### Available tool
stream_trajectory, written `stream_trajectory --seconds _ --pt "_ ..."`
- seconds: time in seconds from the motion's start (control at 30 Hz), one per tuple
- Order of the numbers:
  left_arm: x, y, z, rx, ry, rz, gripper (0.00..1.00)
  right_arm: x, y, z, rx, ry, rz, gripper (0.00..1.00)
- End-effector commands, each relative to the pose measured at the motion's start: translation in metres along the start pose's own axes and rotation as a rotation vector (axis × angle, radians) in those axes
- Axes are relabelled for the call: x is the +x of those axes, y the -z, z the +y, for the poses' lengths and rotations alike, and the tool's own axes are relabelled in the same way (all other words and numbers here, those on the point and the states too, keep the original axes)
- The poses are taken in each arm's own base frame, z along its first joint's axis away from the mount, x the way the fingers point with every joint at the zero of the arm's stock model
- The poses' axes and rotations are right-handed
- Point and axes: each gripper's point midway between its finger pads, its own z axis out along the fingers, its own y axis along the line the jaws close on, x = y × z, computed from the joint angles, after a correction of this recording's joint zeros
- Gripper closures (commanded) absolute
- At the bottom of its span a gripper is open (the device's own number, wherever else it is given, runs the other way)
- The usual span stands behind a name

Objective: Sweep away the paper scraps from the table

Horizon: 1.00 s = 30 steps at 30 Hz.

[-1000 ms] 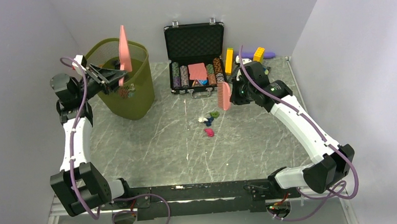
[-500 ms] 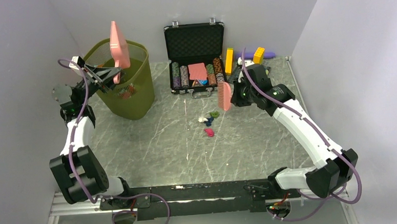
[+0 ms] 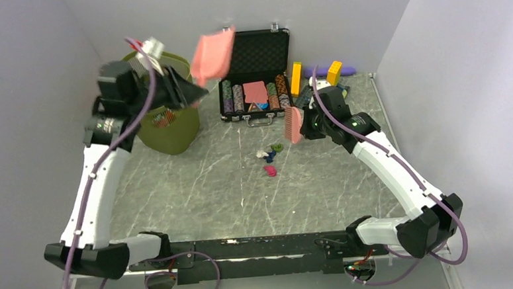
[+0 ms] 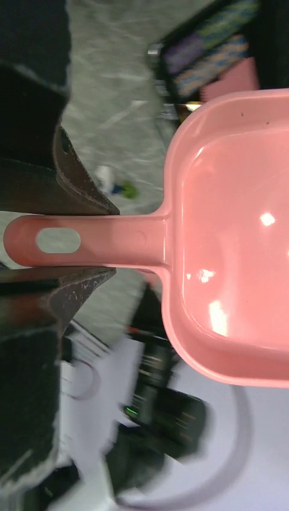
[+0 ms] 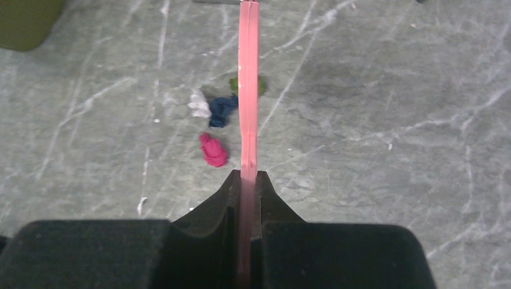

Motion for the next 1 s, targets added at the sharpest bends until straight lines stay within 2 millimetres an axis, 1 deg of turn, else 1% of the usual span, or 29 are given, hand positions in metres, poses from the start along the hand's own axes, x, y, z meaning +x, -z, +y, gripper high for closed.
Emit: stream_trajectory --seconds 0.0,0.1,0.17,0.23,0.3,0.37,0.47,0.5,0.53,0.63,0.73,0.8,0.83,0.9,0.97 --pt "0.126 0.021 0.08 -0.39 -0.168 0.373 1.0 0.005 -0.011 -0.023 0.14 0.004 0.026 1.0" --pt "0.176 0.026 0.1 -0.477 -0.248 0.496 1.0 0.016 -0.019 -0.045 0.269 0.033 0.096 1.0" --pt "0.205 0.029 0.105 -0.468 -0.283 0.573 1.0 0.02 -0.026 -0.058 0.348 0.054 0.133 1.0" --pt "0.23 0.033 0.11 -0.482 -0.309 0.642 1.0 0.023 -0.033 -0.064 0.392 0.078 0.168 1.0" --pt "0.248 0.037 0.113 -0.5 -0.343 0.693 1.0 0.024 -0.042 -0.067 0.413 0.101 0.197 1.0" --pt "0.265 0.04 0.111 -0.501 -0.381 0.747 1.0 0.024 -0.051 -0.066 0.417 0.125 0.219 1.0" --pt "0.281 0.048 0.118 -0.572 -0.472 0.811 1.0 0.025 -0.069 -0.065 0.436 0.174 0.274 1.0" --pt "0.286 0.051 0.119 -0.591 -0.499 0.837 1.0 0.023 -0.07 -0.062 0.442 0.197 0.283 1.0" --pt "0.29 0.054 0.122 -0.616 -0.526 0.858 1.0 0.028 -0.077 -0.058 0.452 0.233 0.323 1.0" --pt "0.303 0.061 0.13 -0.675 -0.594 0.929 1.0 0.033 -0.094 -0.035 0.449 0.326 0.367 1.0" --pt "0.314 0.064 0.14 -0.709 -0.609 0.972 1.0 0.045 -0.111 0.003 0.364 0.383 0.405 1.0" --pt "0.321 0.065 0.143 -0.707 -0.601 0.987 1.0 0.056 -0.119 0.035 0.232 0.365 0.431 1.0" --pt "0.324 0.065 0.142 -0.701 -0.592 0.986 1.0 0.059 -0.12 0.049 0.161 0.35 0.44 1.0" --pt "0.331 0.065 0.141 -0.682 -0.565 0.993 1.0 0.057 -0.118 0.07 0.056 0.317 0.425 1.0" --pt "0.339 0.065 0.137 -0.645 -0.532 0.998 1.0 0.043 -0.109 0.079 0.008 0.297 0.379 1.0"
